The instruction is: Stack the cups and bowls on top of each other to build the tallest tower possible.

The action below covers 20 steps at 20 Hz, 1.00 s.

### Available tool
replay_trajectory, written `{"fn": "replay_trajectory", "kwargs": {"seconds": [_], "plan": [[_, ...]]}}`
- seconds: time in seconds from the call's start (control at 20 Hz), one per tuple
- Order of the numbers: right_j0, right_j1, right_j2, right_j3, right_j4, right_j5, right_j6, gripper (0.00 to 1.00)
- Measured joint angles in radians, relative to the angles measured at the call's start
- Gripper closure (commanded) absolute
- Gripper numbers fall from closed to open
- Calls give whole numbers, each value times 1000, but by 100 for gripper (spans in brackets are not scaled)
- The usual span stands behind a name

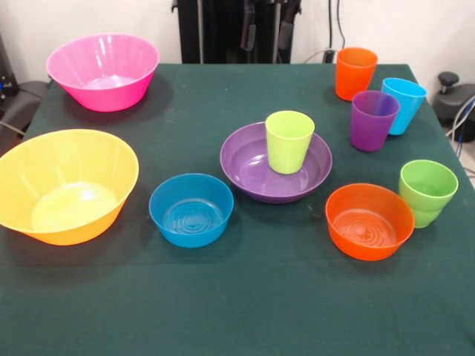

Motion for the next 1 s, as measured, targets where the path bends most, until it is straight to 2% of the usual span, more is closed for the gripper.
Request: {"fn": "replay_trajectory", "kwargs": {"seconds": [0.75,1.0], "plan": [[-20,3,4,0,23,30,0,0],[-27,1,21,0,80,83,0,0]]}}
